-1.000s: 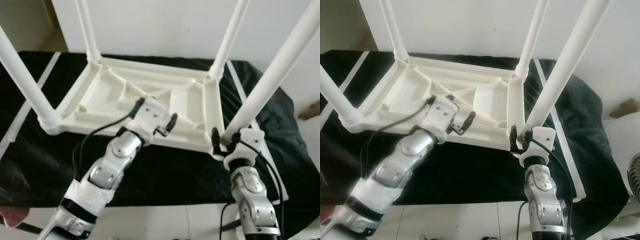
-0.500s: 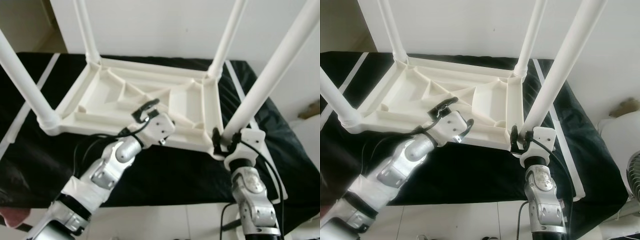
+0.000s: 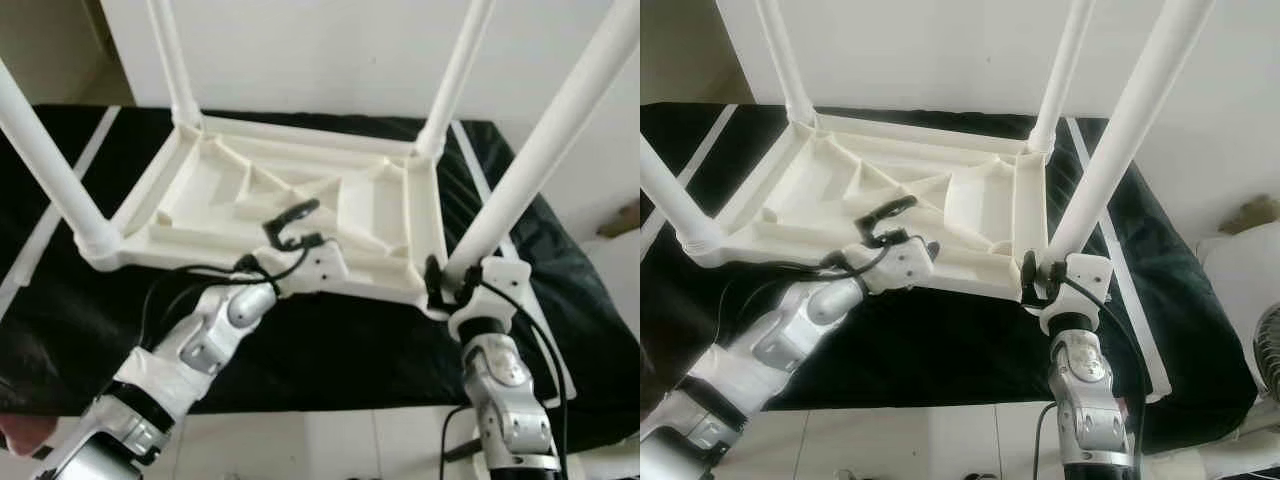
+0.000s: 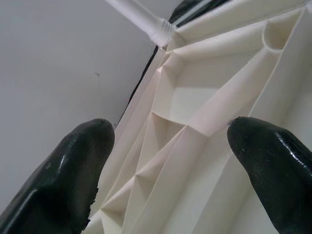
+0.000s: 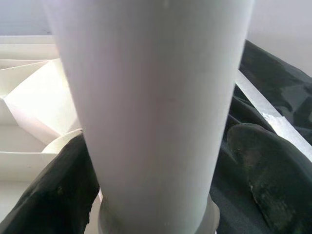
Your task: Building children table
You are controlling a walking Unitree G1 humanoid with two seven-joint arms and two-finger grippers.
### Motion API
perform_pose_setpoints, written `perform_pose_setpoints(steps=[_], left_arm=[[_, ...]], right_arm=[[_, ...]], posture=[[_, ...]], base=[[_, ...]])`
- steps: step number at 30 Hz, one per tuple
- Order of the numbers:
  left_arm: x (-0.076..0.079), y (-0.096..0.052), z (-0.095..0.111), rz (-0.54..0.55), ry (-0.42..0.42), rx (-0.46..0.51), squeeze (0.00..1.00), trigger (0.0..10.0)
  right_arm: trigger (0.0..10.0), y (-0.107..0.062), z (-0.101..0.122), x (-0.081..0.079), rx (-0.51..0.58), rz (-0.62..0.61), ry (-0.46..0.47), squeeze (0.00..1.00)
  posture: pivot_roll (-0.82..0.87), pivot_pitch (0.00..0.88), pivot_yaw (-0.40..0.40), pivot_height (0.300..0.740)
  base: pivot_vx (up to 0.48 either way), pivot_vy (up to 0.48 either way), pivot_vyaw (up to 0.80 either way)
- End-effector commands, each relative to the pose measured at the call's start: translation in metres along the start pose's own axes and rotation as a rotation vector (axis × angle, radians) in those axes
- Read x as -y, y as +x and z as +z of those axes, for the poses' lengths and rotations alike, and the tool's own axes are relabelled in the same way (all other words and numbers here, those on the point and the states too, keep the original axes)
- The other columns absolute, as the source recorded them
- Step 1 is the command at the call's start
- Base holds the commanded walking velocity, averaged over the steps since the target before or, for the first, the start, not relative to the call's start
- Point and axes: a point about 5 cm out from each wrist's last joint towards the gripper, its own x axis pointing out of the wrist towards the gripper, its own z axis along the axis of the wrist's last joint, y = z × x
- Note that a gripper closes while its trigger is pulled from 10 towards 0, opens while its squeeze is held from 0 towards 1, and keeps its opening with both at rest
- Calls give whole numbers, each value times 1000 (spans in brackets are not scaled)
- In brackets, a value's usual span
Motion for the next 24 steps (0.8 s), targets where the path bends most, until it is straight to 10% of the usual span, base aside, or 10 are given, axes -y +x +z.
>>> perform_pose_setpoints(steps=[1,4,6,7,12,13,18,19,23,24], left_arm=[[-1,1,-2,59,-56,-12,0,10000],[-11,2,-3,162,-380,-20,0,10000],[-13,2,-4,185,-443,-18,0,10000],[-15,2,-5,199,-497,-22,1000,10000],[-17,1,-8,213,-545,-24,1000,10000],[-15,1,-8,202,-512,-22,86,10000],[-11,1,-5,158,-388,-7,0,10000],[-9,0,-3,143,-330,4,0,0],[-5,-1,-1,119,-268,14,0,0],[-2,-1,-1,102,-239,8,0,5451]], right_arm=[[10000,-3,-3,3,-8,-11,-7,0],[10000,-3,-2,4,-7,-11,-11,0],[10000,-3,-2,4,-7,-11,-12,0],[10000,-3,-2,4,-7,-11,-13,0],[10000,-3,-2,5,-6,-8,-17,0],[10000,-4,-2,5,-7,-7,-18,0],[10000,-4,-2,5,-8,-6,-19,0],[10000,-4,-2,4,-8,-5,-19,0],[10000,-5,-3,4,-9,-4,-19,0],[10000,-5,-3,4,-10,-4,-19,0]], posture=[[-118,143,-15,740],[-119,143,-16,740],[-119,143,-16,740],[-120,144,-17,740],[-120,145,-20,740],[-120,146,-20,740],[-118,147,-20,740],[-118,148,-19,740],[-117,150,-19,740],[-117,151,-19,740]], base=[[0,0,0],[0,0,0],[0,0,0],[0,0,0],[0,0,0],[0,0,0],[0,0,0],[0,0,0],[0,0,0],[0,0,0]])
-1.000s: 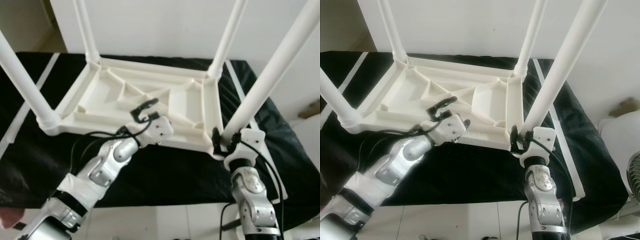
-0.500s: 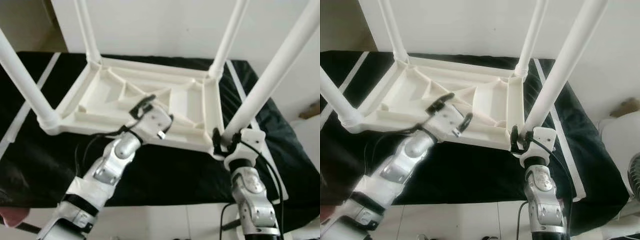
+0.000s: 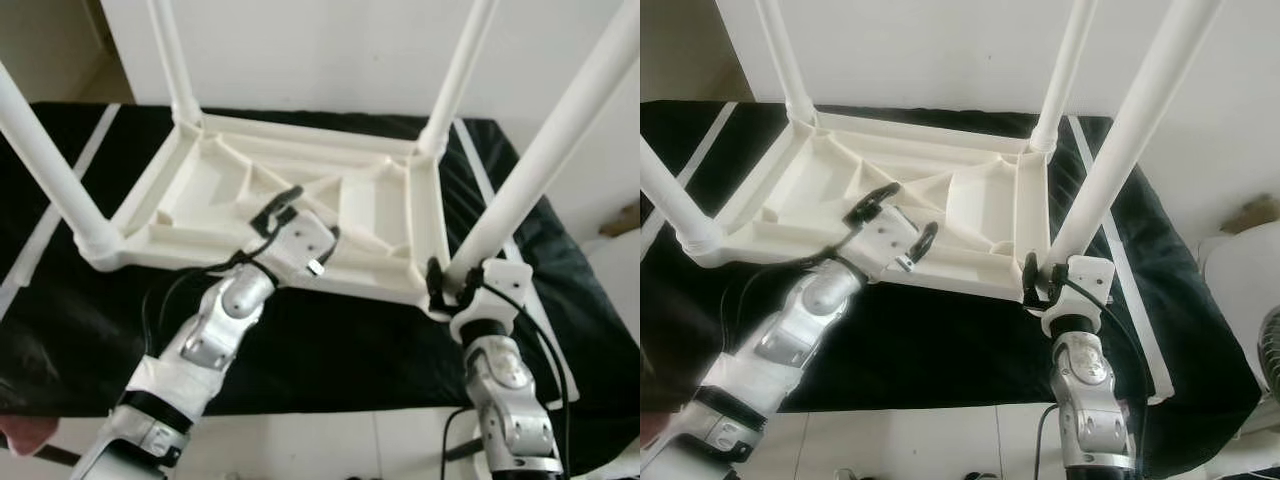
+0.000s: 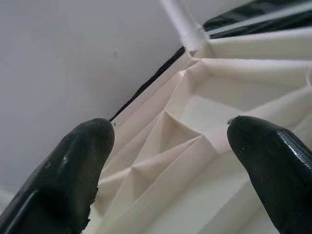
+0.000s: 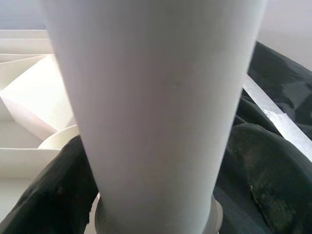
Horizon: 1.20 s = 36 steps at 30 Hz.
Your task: Building children table
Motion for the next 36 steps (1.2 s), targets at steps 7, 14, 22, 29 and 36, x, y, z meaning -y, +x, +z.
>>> perform_pose_setpoints(steps=[7,14,22,29,36], left_arm=[[12,-4,-4,-77,128,0,0,0],[16,-6,-9,-116,210,-24,0,10000],[7,-5,-9,-23,-46,-43,0,8863],[4,-6,-8,-4,-177,-40,1000,10000],[12,-10,-11,-73,-11,-38,1000,10000]], right_arm=[[10000,-4,-2,3,-6,-2,-16,0],[10000,-4,-2,3,-6,2,-19,0],[10000,-3,-1,3,4,30,-52,0],[10000,-4,4,-2,45,110,-119,0],[10000,-2,6,0,62,151,-155,0]], posture=[[-115,151,-17,740],[-115,149,-15,740],[-115,151,-15,740],[-114,152,-13,740],[-112,149,-14,740]], base=[[0,0,0],[0,0,0],[0,0,0],[0,0,0],[0,0,0]])
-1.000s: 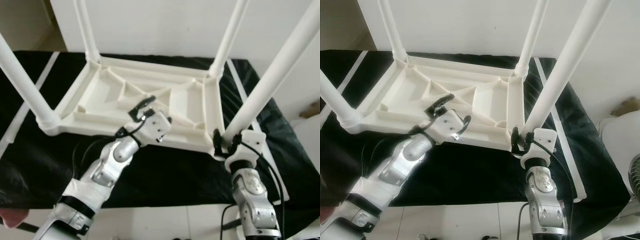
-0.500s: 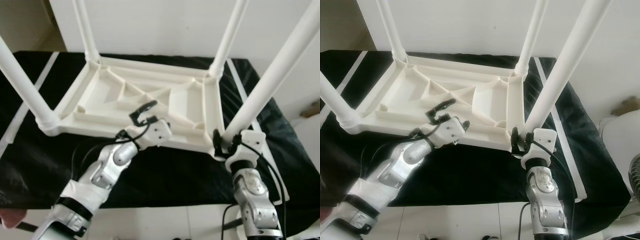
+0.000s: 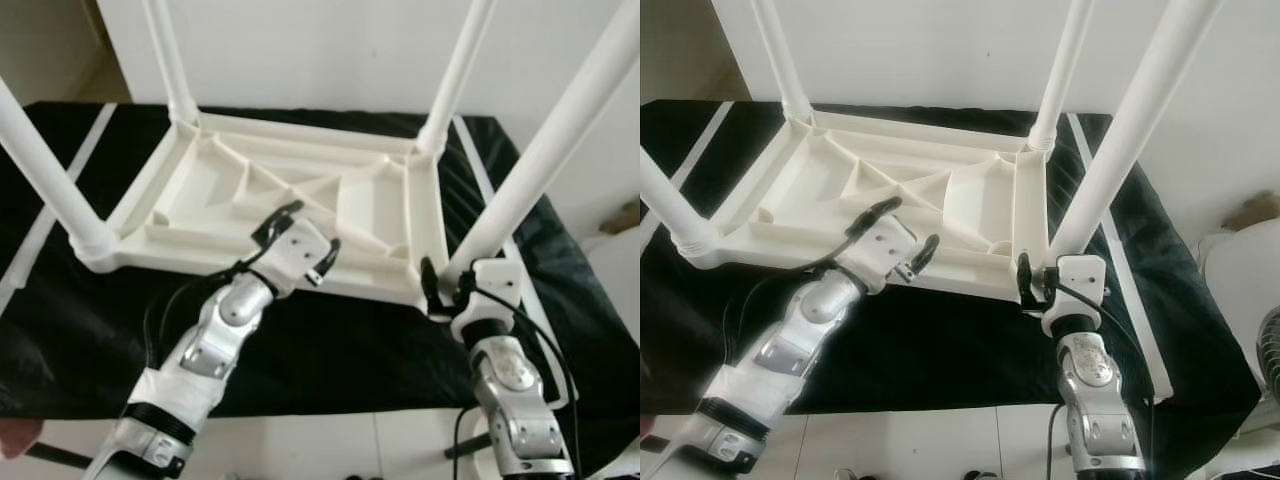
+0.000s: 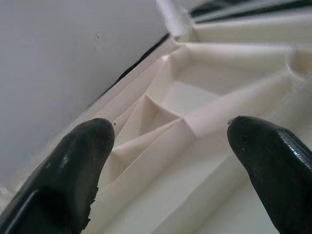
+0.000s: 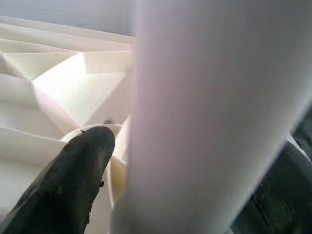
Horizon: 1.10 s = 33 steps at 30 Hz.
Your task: Building children table
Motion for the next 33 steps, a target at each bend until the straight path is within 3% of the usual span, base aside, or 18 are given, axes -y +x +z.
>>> perform_pose_setpoints(steps=[1,2,3,4,7,8,10,11,12,13,15,25,26,27,33], left_arm=[[11,-3,-2,-62,95,5,1000,10000],[11,-3,-2,-62,95,5,1000,10000],[13,-4,-3,-72,118,3,0,10000],[13,-4,-3,-73,123,1,0,8784],[13,-4,-3,-72,120,0,0,8784],[14,-3,-3,-77,122,-3,0,10000],[14,-3,-3,-73,123,-8,0,10000],[14,-2,-3,-69,123,-11,0,10000],[14,-2,-3,-69,123,-11,0,10000],[13,-2,-3,-65,120,-13,0,10000],[13,-2,-3,-64,121,-12,0,10000],[12,-1,-3,-56,145,-9,0,10000],[12,0,-3,-54,145,-8,0,10000],[12,0,-2,-53,145,-8,0,10000],[12,-1,-2,-47,142,-13,0,10000]], right_arm=[[10000,0,0,3,7,9,-20,0],[10000,0,0,3,7,9,-20,0],[10000,1,1,4,11,17,-26,0],[10000,1,2,4,19,32,-40,0],[10000,2,2,3,21,36,-43,0],[10000,2,3,2,24,42,-38,0],[10000,2,3,2,25,45,-38,0],[4549,2,3,1,26,47,-38,0],[4549,2,3,1,26,47,-38,0],[39,1,2,1,27,48,-38,0],[0,1,2,1,25,46,-35,0],[0,-2,-2,1,6,12,-11,0],[3569,-2,-3,1,-2,1,-3,0],[10000,-2,-4,0,-8,-6,2,0],[10000,-3,-8,-2,-41,-79,28,0]], posture=[[-112,149,-14,740],[-112,149,-14,740],[-111,148,-14,740],[-110,149,-15,740],[-110,149,-15,740],[-108,148,-16,740],[-108,149,-15,740],[-108,149,-15,740],[-108,149,-15,740],[-109,148,-15,740],[-110,148,-14,740],[-117,146,-14,740],[-117,146,-13,740],[-117,146,-13,740],[-109,152,-19,740]], base=[[0,0,0],[0,0,0],[0,0,0],[0,0,0],[0,0,0],[0,0,0],[0,0,0],[0,0,0],[0,0,0],[0,0,0],[0,0,0],[0,0,0],[0,0,0],[0,0,0],[0,0,0]])
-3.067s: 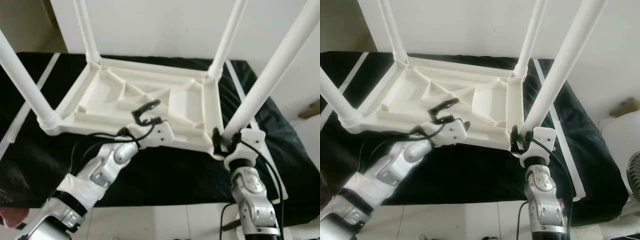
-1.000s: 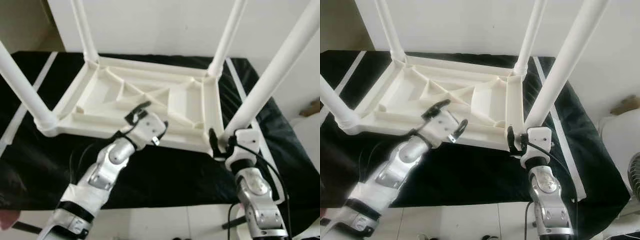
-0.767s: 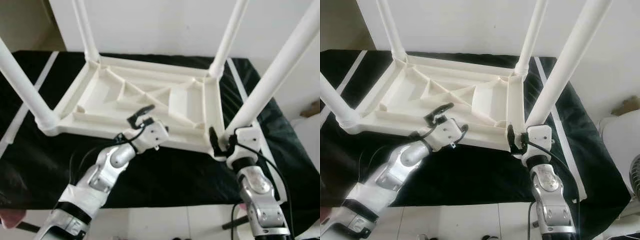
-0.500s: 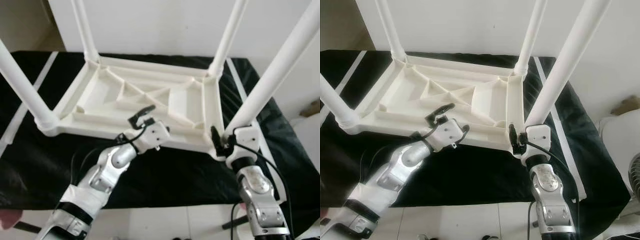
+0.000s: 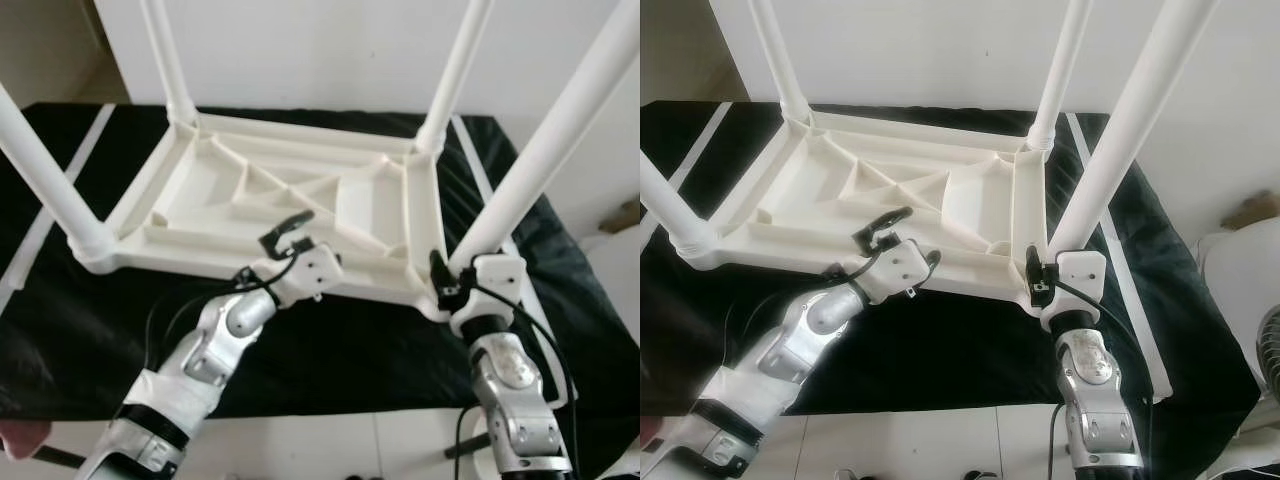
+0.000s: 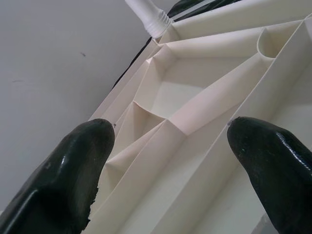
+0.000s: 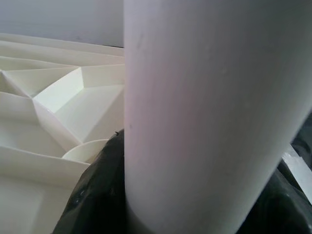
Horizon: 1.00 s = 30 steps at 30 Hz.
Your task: Building children table
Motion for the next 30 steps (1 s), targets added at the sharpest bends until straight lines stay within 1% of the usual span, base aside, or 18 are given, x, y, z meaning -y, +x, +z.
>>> perform_pose_setpoints(steps=[1,5,8,10,11,13,14,17,22,23,25,26,30], left_arm=[[1,-1,-4,6,8,-20,0,10000],[2,-3,-5,4,9,-25,0,10000],[2,-3,-5,3,10,-26,0,10000],[2,-3,-5,4,6,-28,0,10000],[2,-3,-5,4,6,-28,0,10000],[3,-4,-5,5,0,-31,0,10000],[3,-4,-4,4,-3,-31,0,10000],[4,-3,-4,1,-6,-29,0,10000],[4,-3,-4,-2,-8,-30,0,10000],[4,-3,-4,-2,-8,-31,0,10000],[4,-2,-4,-3,-35,-25,0,10000],[4,-2,-3,-3,-55,-21,0,10000],[4,-2,-2,-3,-69,-18,0,10000]], right_arm=[[10000,-6,-13,1,-76,-51,-8,0],[10000,-8,-15,-9,-95,-144,31,0],[10000,-9,-16,-10,-99,-157,37,0],[10000,-10,-17,-15,-113,-207,53,0],[10000,-10,-17,-15,-113,-207,53,0],[10000,-10,-16,-21,-111,-233,81,0],[10000,-10,-15,-22,-107,-236,88,1000],[10000,-10,-12,-19,-86,-226,98,1000],[10000,-10,-10,-19,-73,-203,95,1000],[10000,-10,-9,-20,-63,-183,80,1000],[10000,-11,-7,-19,-47,-123,54,1000],[10000,-11,-7,-18,-45,-104,47,0],[10000,-12,-7,-18,-44,-96,44,0]], posture=[[-108,152,-19,740],[-104,157,-21,740],[-104,157,-21,740],[-103,160,-20,740],[-103,160,-20,740],[-104,163,-15,740],[-104,163,-15,740],[-107,166,-15,740],[-107,165,-15,740],[-107,166,-16,740],[-106,166,-19,740],[-105,166,-20,740],[-105,165,-21,740]], base=[[0,0,0],[0,0,0],[0,0,0],[0,0,0],[0,0,0],[0,0,0],[0,0,0],[0,0,0],[0,0,0],[0,0,0],[0,0,0],[0,0,0],[0,0,0]])
